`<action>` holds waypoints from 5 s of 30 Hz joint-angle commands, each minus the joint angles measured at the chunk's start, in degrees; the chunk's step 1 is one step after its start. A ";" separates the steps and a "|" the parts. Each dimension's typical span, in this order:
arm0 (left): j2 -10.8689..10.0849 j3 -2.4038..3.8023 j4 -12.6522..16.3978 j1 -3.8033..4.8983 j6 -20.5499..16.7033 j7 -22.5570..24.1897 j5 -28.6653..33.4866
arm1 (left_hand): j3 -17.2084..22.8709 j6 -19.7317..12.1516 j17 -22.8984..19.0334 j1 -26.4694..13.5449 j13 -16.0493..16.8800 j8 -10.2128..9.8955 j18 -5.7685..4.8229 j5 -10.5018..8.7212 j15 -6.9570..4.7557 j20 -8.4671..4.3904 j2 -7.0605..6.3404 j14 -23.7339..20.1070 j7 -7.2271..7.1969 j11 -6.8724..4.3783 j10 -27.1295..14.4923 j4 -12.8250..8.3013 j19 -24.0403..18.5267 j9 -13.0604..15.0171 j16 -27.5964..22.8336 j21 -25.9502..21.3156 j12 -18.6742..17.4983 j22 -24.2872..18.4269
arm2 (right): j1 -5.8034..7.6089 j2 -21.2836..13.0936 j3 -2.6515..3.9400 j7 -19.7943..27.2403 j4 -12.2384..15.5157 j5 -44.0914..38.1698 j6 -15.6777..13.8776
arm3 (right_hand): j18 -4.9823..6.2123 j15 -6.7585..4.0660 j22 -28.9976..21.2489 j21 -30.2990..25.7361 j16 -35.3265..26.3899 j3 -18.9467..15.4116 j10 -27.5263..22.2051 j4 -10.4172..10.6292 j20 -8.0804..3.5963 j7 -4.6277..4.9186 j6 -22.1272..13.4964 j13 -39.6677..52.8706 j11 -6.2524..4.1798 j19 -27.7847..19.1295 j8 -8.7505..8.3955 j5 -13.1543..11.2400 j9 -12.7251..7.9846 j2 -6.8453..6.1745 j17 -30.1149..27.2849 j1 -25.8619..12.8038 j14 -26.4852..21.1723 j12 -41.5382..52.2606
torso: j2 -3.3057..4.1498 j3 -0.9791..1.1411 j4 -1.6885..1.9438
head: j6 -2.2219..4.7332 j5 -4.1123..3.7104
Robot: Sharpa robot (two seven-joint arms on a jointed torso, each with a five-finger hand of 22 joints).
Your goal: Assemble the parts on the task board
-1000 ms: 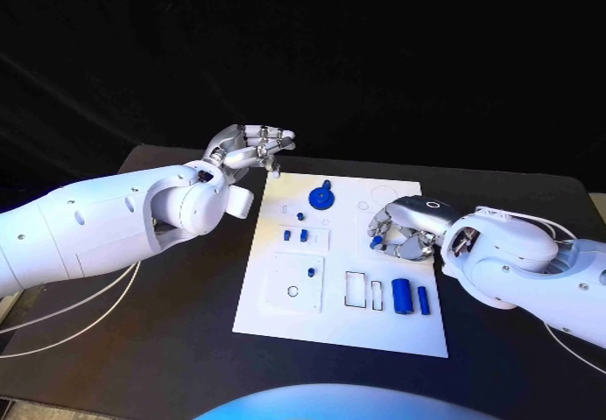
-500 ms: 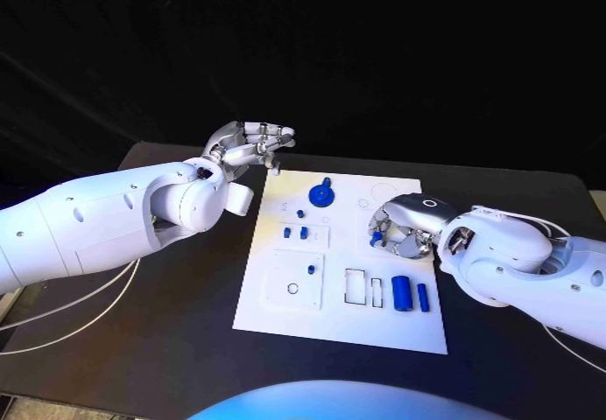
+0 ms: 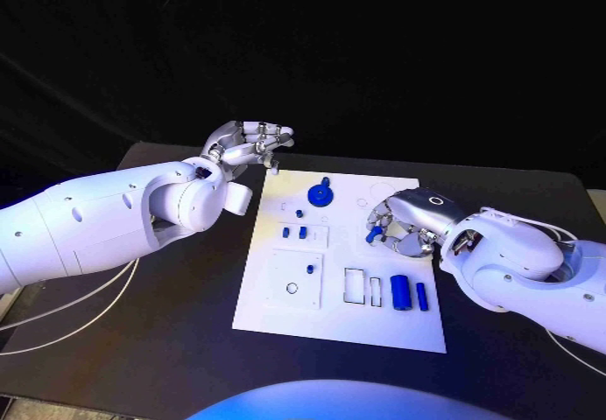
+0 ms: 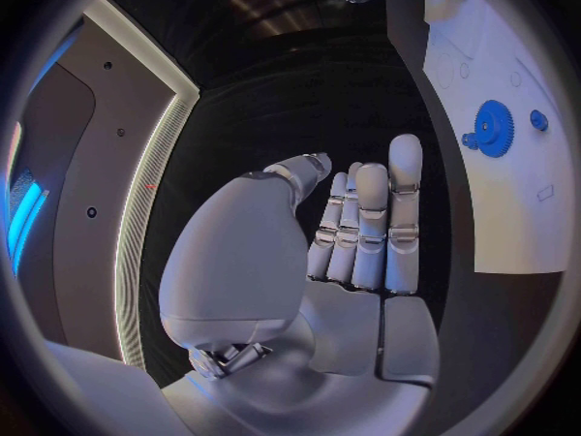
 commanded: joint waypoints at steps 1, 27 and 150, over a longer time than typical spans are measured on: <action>0.26 0.04 -0.12 0.03 1.03 0.29 0.27 | 0.17 -0.45 -0.05 -0.41 0.04 0.28 0.27 -0.20 0.11 0.08 0.02 -0.31 0.04 0.10 -0.29 0.03 -0.20 0.08 -0.10 -0.23 0.17 -0.05 | 0.18 -0.60 0.19 0.68 1.72 1.17 -5.48 | -0.70 -0.49 8.46 0.03 0.17 -0.07 0.15 0.63 -0.49 -0.21 -0.11 -0.18 0.03 2.44 0.98 -0.29 2.26 -0.31 0.01 -1.24 2.77 -0.29 | -0.09 0.02 -0.04 | 0.13 0.03; 2.70 0.03 -1.91 0.01 1.76 0.34 0.27 | 0.21 -0.53 -0.10 -0.49 0.11 0.37 0.27 -0.20 0.12 0.10 0.14 -0.34 0.05 0.11 -0.44 0.07 -0.22 0.11 -0.07 -0.20 0.36 -0.01 | -5.37 11.93 -0.41 2.82 2.84 1.26 -3.37 | -0.79 -0.48 8.69 0.42 0.37 -0.18 0.34 0.53 -0.52 -0.08 -0.32 -0.06 0.06 2.56 1.08 -0.08 2.46 -1.09 0.32 -1.87 2.83 -0.71 | 0.05 -0.18 0.24 | 0.20 1.42; 0.46 -0.25 -0.95 0.04 2.40 -0.26 0.25 | 0.10 -0.76 -0.18 -0.85 0.23 0.54 0.26 -0.22 0.18 0.17 0.20 -0.44 0.05 0.13 -0.82 0.25 -0.31 0.17 0.03 -0.15 0.76 0.07 | -8.03 -14.67 -1.07 -12.48 11.91 14.00 -3.36 | -3.55 -2.08 15.08 14.28 8.19 -24.87 12.63 8.79 -1.82 -1.69 -5.61 73.38 -2.17 5.99 6.66 9.21 12.10 -0.12 12.80 -14.49 5.44 70.76 | -0.29 -0.33 -1.17 | 0.46 -6.33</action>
